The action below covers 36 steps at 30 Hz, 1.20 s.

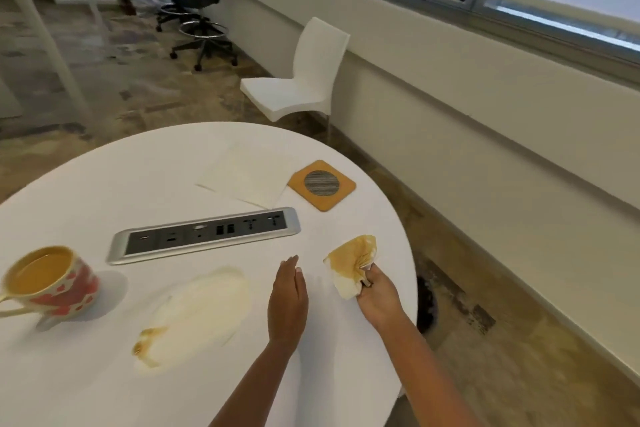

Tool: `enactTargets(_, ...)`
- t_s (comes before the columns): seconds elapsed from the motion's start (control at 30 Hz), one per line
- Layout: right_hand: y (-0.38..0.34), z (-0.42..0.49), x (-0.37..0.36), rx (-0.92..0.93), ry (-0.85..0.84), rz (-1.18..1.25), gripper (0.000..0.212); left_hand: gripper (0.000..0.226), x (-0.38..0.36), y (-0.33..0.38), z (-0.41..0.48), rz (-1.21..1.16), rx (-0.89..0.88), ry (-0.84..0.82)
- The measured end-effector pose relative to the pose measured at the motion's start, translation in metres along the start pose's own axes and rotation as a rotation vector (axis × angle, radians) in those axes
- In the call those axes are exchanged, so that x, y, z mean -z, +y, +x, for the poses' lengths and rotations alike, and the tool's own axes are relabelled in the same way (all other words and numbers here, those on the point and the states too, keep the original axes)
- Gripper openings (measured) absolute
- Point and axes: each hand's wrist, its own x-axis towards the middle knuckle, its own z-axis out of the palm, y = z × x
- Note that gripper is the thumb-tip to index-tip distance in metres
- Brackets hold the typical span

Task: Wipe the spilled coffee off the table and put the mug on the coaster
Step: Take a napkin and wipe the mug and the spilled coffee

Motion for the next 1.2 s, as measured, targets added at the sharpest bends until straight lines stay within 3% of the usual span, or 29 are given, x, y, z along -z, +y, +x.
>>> enactTargets(0.27, -0.108, 0.049, 0.079, 0.122, 0.073, -0.014, 0.032, 0.033, -0.125, 0.055, 0.033, 0.068, -0.072, -0.18)
enactTargets(0.4, -0.148, 0.081, 0.12, 0.153, 0.19, -0.009, 0.028, 0.033, -0.185, 0.078, 0.05, 0.093, -0.147, -0.252)
enactTargets(0.53, -0.17, 0.12, 0.155, 0.108, 0.36, -0.108, 0.039, 0.033, -0.234, 0.093, 0.068, 0.128, -0.205, -0.349)
enactTargets(0.7, -0.177, 0.166, 0.181, 0.017, 0.514, -0.212, 0.039, 0.037, -0.278, 0.095, 0.094, 0.254, -0.199, -0.424)
enactTargets(0.93, -0.169, 0.212, 0.201, -0.112, 0.526, -0.262, 0.041, 0.035, -0.318, 0.086, 0.118, 0.254, -0.048, -0.386)
enactTargets(1.2, -0.172, 0.205, 0.222, -0.152, 0.485, -0.315, 0.04, 0.037, -0.306, 0.091, 0.122, 0.267, -0.124, -0.192)
